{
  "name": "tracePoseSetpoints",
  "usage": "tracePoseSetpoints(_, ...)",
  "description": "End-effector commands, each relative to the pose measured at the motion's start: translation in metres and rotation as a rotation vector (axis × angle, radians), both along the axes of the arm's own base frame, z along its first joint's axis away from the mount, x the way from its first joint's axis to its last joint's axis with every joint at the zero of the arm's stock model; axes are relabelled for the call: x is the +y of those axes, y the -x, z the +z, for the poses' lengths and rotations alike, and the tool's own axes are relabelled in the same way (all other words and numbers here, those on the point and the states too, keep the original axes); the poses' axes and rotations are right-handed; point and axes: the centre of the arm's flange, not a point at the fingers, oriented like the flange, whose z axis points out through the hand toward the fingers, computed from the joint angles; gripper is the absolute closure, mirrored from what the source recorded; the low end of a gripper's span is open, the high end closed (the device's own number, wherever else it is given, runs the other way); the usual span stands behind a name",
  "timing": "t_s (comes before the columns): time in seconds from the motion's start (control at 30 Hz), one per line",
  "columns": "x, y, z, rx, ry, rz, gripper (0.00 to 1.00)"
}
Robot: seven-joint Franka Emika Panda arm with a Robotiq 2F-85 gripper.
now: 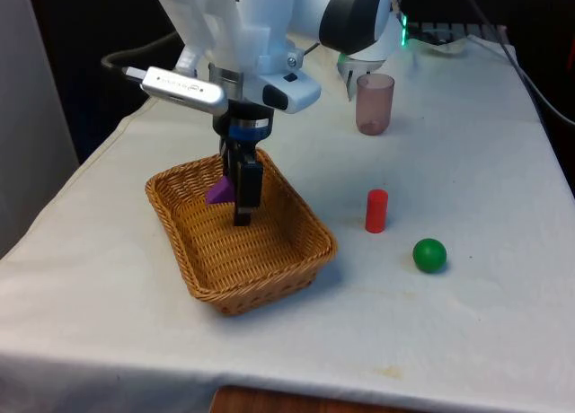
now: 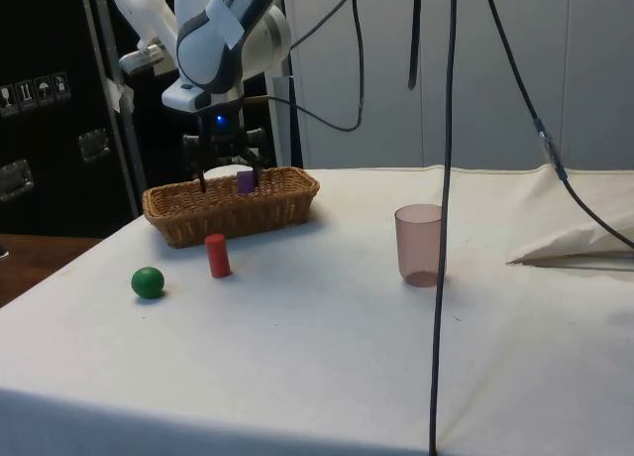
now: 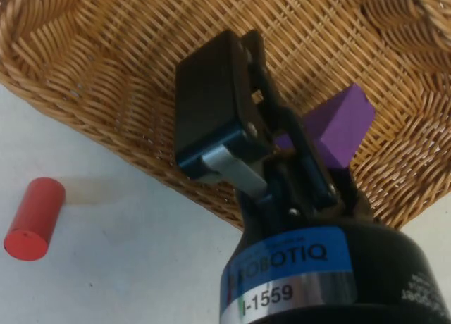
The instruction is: Pick up the triangular block and place it into the basket.
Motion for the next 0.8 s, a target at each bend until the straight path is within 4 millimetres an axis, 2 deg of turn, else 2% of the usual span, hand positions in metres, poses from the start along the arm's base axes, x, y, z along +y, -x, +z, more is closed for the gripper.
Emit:
tracePoseSetpoints(0.0, 0.000, -0.002, -0.001, -0.005, -0.006, 0.004, 0.00)
tracePoseSetpoints(0.43, 0.000, 0.000, -0.004, 0.003, 0.000, -0.006, 0.00)
tracePoseSetpoints(0.6, 0.000, -0.001, 0.011, 0.001, 0.000, -0.008, 0.00)
tracePoseSetpoints(0.63, 0.000, -0.001, 0.007, 0.002, -0.002, -0.008, 0.00)
tracePoseSetpoints(0.77, -0.001, -0.001, 0.029, 0.005, -0.007, -0.013, 0.00)
